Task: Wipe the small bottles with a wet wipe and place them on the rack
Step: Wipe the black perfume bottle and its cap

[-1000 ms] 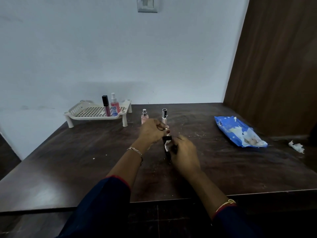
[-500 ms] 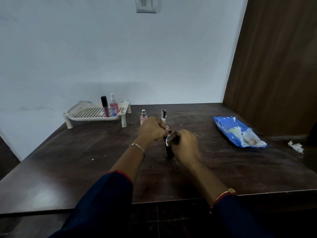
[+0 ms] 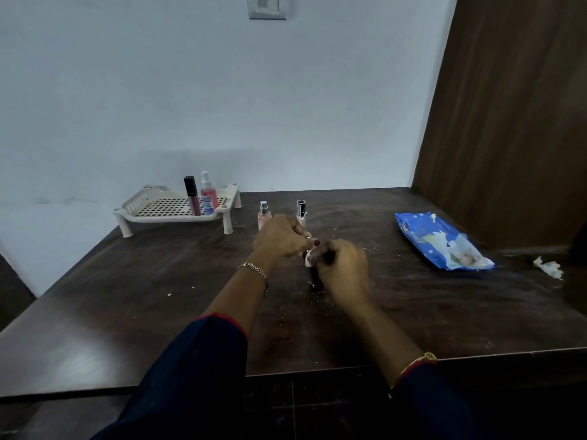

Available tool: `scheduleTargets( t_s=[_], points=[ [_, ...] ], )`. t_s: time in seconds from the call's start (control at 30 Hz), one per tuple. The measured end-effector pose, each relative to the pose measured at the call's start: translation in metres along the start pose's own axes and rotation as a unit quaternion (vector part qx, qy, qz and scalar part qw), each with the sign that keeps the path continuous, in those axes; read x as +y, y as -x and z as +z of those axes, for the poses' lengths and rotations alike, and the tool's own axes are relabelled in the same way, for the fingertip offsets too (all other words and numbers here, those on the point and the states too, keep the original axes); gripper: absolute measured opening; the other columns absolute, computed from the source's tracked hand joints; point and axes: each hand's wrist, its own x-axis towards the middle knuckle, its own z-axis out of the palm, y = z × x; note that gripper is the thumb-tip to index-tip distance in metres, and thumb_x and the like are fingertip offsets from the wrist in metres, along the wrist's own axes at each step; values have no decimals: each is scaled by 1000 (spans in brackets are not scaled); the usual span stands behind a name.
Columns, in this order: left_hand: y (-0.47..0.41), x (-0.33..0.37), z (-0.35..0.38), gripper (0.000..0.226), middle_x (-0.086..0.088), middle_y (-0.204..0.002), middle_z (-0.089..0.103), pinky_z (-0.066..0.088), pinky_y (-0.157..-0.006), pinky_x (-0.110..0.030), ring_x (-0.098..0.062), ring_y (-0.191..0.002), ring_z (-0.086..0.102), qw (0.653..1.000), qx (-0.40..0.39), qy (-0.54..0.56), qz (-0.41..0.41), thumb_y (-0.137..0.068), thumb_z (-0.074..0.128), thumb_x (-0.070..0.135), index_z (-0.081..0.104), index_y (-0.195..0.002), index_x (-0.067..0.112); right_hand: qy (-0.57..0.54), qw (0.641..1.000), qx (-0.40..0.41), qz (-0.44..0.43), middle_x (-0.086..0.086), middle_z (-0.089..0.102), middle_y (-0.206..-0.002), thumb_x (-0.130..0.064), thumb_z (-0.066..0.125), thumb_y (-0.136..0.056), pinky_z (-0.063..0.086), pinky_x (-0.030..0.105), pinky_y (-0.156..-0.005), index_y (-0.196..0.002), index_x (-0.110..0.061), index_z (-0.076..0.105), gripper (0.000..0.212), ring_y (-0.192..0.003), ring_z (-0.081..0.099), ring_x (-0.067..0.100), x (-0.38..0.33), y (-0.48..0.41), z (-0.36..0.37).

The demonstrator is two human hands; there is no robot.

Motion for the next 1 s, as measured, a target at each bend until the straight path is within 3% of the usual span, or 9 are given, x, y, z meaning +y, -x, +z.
scheduleTargets(
  t_s=[0.13, 0.3, 0.43, 0.53, 0.73, 0.9, 1.0],
  points=[
    [-2, -7, 1, 26, -2, -63, 70, 58, -77, -44, -22, -63, 67, 1000, 6, 7, -7, -62, 85, 31, 62, -54, 22, 25, 999, 4, -26, -6, 63, -77, -8, 69, -74, 39, 20, -64, -70, -21, 68, 14, -68, 51, 6, -4, 2, 2],
    [-7, -9, 2, 23, -6, -69, 73, 58, -80, -44, -25, -73, 72, 999, -15, 34, -6, -60, 87, 27, 66, -57, 18, 63, 998, -8, -8, 1, 70, -71, -20, 66, -79, 41, 26, -58, -66, -16, 69, 14, -67, 63, 17, 13, 21, 0],
    [-6, -9, 2, 24, -5, -68, 73, 58, -79, -44, -24, -74, 72, 999, -9, 39, -8, -58, 88, 26, 66, -56, 18, 82, 996, -32, 14, 4, 69, -66, -25, 67, -78, 35, 22, -53, -65, -15, 71, 17, -64, 64, 19, 18, 30, -3],
    [-4, -5, 2, 23, -8, -72, 73, 58, -79, -45, -26, -77, 71, 999, -5, 35, -4, -59, 88, 23, 66, -56, 18, 104, 994, -22, 3, 7, 69, -68, -27, 61, -80, 43, 29, -55, -70, -15, 73, 20, -67, 64, 24, 7, 21, -3],
    [0, 2, 2, 16, 3, -72, 72, 57, -81, -40, -19, -76, 70, 1000, -7, -10, 10, -64, 82, 24, 67, -61, 20, 49, 998, 13, -45, 4, 67, -77, -14, 67, -78, 43, 28, -61, -71, -15, 68, 6, -70, 61, 19, -10, 5, -3],
    [0, -6, 0, 21, -2, -71, 73, 58, -79, -44, -26, -75, 71, 1000, -18, 13, 6, -63, 85, 29, 66, -62, 20, 74, 995, 47, -37, 5, 60, -68, -24, 62, -85, 29, 26, -54, -62, -16, 56, 25, -62, 55, 23, 4, 24, 4],
    [0, -8, -1, 23, -4, -69, 72, 58, -76, -46, -30, -75, 71, 1000, -19, 22, 2, -64, 85, 27, 64, -59, 21, 84, 995, 41, -40, 1, 60, -60, -23, 64, -82, 29, 24, -52, -53, -22, 47, 34, -53, 53, 19, 10, 30, 1]
  ],
)
